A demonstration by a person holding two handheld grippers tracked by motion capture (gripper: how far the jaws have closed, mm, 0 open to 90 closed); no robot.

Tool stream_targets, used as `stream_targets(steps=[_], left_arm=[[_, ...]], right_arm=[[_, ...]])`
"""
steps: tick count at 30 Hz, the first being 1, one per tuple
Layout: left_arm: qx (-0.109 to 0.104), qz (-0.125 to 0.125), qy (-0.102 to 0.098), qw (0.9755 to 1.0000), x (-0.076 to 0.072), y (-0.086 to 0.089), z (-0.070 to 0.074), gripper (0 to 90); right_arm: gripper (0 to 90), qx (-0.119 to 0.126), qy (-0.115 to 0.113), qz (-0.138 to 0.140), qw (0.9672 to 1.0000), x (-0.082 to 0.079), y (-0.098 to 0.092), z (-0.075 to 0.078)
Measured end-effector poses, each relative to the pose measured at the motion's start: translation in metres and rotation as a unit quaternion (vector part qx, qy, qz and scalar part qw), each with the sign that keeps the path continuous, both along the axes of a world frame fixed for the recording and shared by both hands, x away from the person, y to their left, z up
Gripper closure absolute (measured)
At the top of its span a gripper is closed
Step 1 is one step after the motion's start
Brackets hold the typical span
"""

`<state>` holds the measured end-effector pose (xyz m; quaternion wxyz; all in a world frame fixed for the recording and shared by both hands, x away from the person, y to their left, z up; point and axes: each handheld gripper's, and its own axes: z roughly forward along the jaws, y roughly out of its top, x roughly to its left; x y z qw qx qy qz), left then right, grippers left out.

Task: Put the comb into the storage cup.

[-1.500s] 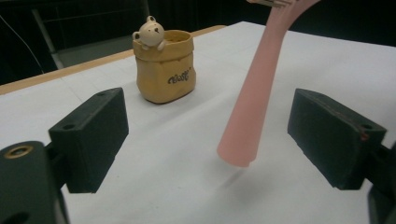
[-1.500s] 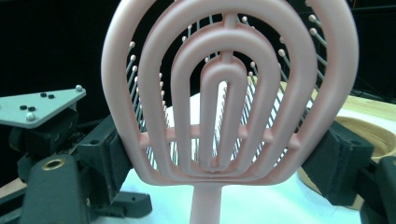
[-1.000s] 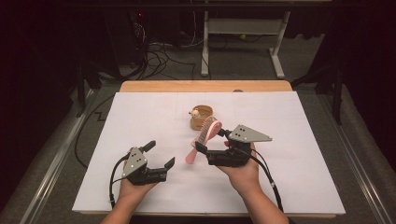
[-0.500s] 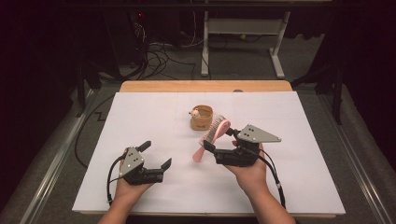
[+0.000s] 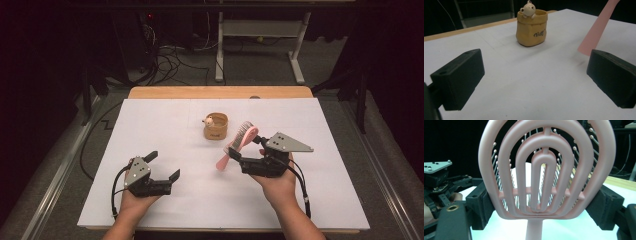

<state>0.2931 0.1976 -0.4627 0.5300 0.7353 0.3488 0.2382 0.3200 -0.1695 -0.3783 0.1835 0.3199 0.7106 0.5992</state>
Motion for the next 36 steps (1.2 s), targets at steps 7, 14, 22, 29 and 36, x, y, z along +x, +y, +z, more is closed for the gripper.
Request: stream_targets(steps=[7, 14, 22, 29, 36], left_arm=[[0.001, 0.001, -0.005, 1.0, 0.0, -0.001, -0.001, 0.7], [0.001, 0.0, -0.004, 1.0, 0.0, 0.0, -0.001, 0.0], [0.0, -0.001, -0.003, 1.0, 0.0, 0.001, -0.001, 0.0], [0.0, -0.005, -0.003, 1.0, -0.001, 0.0, -0.002, 0.0], [0.0, -0.011, -0.003, 0.9999, -0.002, 0.0, -0.002, 0.0]], right_arm=[[20.2, 0.002, -0.004, -0.012, 0.9999, 0.0, -0.011, 0.002], [20.3, 0.001, -0.007, -0.021, 0.9998, 0.0, -0.018, 0.004], [20.3, 0.002, -0.007, -0.034, 0.9994, 0.002, -0.026, 0.004], [20.3, -0.001, -0.008, -0.042, 0.9991, 0.004, -0.032, 0.005], [20.2, -0.002, -0.01, -0.051, 0.9986, 0.007, -0.036, 0.005]])
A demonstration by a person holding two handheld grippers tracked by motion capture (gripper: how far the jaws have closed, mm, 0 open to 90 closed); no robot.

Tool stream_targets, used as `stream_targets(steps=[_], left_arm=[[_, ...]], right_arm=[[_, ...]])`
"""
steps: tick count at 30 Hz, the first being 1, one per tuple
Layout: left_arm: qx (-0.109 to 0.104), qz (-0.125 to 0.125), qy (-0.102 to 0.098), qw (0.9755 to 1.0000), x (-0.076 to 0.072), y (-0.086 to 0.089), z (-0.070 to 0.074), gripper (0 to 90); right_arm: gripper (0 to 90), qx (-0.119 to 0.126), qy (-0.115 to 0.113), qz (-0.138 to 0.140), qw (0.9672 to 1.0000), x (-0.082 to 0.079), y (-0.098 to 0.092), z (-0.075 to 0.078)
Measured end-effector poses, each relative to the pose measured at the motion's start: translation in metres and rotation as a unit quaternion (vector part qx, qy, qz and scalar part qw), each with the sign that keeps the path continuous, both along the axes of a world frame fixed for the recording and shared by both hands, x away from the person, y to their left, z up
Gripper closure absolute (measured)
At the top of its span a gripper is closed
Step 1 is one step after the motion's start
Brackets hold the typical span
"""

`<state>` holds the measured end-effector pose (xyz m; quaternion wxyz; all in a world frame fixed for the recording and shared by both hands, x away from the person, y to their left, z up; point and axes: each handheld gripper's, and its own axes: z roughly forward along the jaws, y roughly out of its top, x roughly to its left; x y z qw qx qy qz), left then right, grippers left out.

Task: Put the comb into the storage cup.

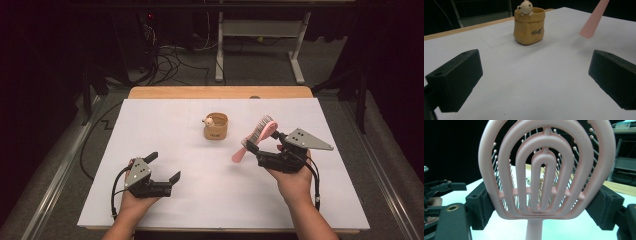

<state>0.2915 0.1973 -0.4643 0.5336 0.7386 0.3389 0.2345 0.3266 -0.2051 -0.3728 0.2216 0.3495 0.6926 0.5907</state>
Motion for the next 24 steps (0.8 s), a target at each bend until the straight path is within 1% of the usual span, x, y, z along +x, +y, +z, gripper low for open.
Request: stream_targets(steps=[8, 12, 16, 19, 24], left_arm=[[-0.005, -0.001, -0.001, 1.0, 0.0, 0.0, 0.0, 0.0], [-0.014, -0.002, 0.0, 0.9999, 0.0, 0.002, 0.0, 0.0], [-0.012, -0.002, 0.001, 0.9999, 0.0, 0.002, 0.0, 0.0], [-0.01, -0.001, 0.005, 0.9999, 0.0, 0.002, 0.0, 0.1], [-0.01, -0.003, 0.002, 0.9999, 0.0, 0.001, 0.0, 0.1]], right_arm=[[20.2, 0.0, -0.003, -0.003, 1.0, 0.005, 0.001, 0.003], [20.3, 0.001, -0.006, -0.004, 1.0, 0.008, 0.003, 0.004], [20.2, 0.003, -0.009, -0.005, 0.9999, 0.011, 0.005, 0.006], [20.3, 0.006, -0.011, -0.012, 0.9998, 0.012, 0.006, 0.007], [20.2, 0.007, -0.012, -0.01, 0.9999, 0.016, 0.01, 0.008]])
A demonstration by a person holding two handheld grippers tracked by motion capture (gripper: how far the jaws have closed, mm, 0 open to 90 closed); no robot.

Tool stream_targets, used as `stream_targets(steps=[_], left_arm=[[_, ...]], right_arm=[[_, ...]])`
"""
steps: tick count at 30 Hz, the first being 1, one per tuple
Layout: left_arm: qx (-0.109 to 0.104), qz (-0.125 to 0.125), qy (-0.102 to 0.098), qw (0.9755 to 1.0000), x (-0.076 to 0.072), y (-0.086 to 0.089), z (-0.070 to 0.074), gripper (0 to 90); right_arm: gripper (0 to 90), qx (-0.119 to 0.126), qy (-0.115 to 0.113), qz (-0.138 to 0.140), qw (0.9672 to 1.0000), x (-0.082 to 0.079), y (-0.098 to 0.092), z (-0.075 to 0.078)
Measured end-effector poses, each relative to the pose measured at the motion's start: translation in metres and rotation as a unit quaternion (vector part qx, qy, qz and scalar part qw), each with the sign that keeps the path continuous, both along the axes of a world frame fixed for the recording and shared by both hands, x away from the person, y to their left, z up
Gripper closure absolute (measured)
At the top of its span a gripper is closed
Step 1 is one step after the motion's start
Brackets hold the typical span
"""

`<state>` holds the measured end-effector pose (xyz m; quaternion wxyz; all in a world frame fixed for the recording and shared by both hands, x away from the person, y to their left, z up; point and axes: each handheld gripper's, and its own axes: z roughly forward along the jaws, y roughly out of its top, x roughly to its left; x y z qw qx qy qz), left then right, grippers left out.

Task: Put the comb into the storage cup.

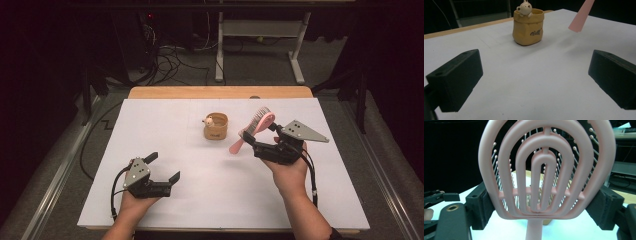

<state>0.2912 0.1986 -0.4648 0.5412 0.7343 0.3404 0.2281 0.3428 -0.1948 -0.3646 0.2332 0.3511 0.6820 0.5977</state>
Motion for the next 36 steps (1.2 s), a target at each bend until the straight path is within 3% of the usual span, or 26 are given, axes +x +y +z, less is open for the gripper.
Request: stream_targets(steps=[16, 36], left_arm=[[0.001, -0.006, -0.004, 1.0, -0.001, -0.001, 0.0, 0.1], [-0.003, -0.007, -0.004, 1.0, -0.001, 0.0, 0.0, 0.1]], right_arm=[[20.2, -0.003, -0.006, 0.003, 1.0, 0.01, 0.01, 0.008], [20.3, 0.0, -0.026, -0.004, 0.9997, 0.021, 0.019, 0.034]])
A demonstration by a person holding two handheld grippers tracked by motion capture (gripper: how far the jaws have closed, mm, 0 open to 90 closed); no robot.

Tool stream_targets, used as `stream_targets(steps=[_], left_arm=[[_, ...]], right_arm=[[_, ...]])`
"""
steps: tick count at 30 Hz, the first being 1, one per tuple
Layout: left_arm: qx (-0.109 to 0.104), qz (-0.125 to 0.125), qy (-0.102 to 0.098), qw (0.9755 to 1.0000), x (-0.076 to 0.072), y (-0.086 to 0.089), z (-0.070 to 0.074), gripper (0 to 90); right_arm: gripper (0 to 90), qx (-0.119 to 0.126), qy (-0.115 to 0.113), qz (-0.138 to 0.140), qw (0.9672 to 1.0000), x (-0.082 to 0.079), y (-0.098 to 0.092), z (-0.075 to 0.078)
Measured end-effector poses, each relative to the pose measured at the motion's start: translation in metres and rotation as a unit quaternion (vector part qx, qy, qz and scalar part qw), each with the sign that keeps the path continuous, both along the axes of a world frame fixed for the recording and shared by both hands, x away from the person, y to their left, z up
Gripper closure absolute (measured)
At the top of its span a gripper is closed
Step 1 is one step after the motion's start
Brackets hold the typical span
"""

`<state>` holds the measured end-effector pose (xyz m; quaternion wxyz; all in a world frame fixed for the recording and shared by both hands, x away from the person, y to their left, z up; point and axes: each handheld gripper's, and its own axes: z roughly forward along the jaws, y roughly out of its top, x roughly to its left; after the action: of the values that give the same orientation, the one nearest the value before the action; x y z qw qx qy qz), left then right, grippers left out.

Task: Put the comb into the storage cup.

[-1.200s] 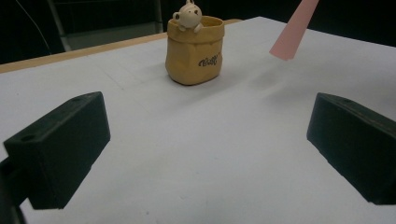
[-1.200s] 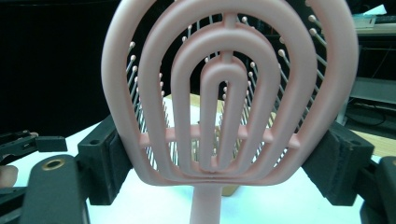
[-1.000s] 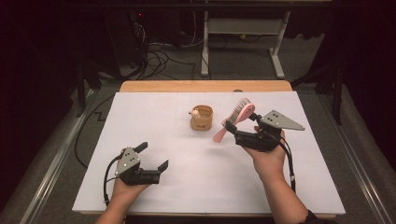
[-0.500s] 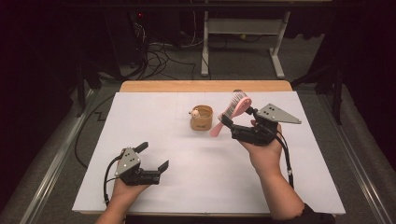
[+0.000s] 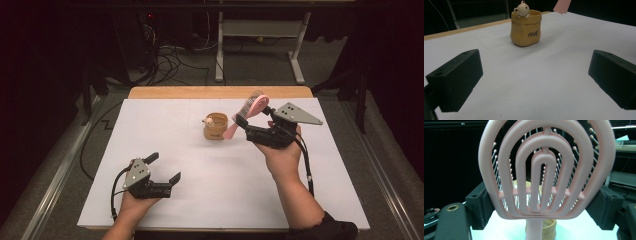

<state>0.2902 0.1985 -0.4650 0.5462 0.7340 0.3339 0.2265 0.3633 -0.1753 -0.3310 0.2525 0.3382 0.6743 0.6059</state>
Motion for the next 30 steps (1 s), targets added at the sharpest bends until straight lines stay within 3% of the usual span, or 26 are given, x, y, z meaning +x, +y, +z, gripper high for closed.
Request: stream_targets(steps=[13, 30], left_arm=[[-0.002, -0.002, -0.002, 1.0, 0.0, 0.0, 0.0, 0.1], [-0.004, -0.003, -0.002, 1.0, 0.0, 0.0, 0.0, 0.0]], right_arm=[[20.2, 0.002, -0.01, -0.003, 0.9999, 0.007, 0.002, 0.011], [20.2, -0.001, -0.003, -0.007, 1.0, 0.029, 0.017, 0.008]])
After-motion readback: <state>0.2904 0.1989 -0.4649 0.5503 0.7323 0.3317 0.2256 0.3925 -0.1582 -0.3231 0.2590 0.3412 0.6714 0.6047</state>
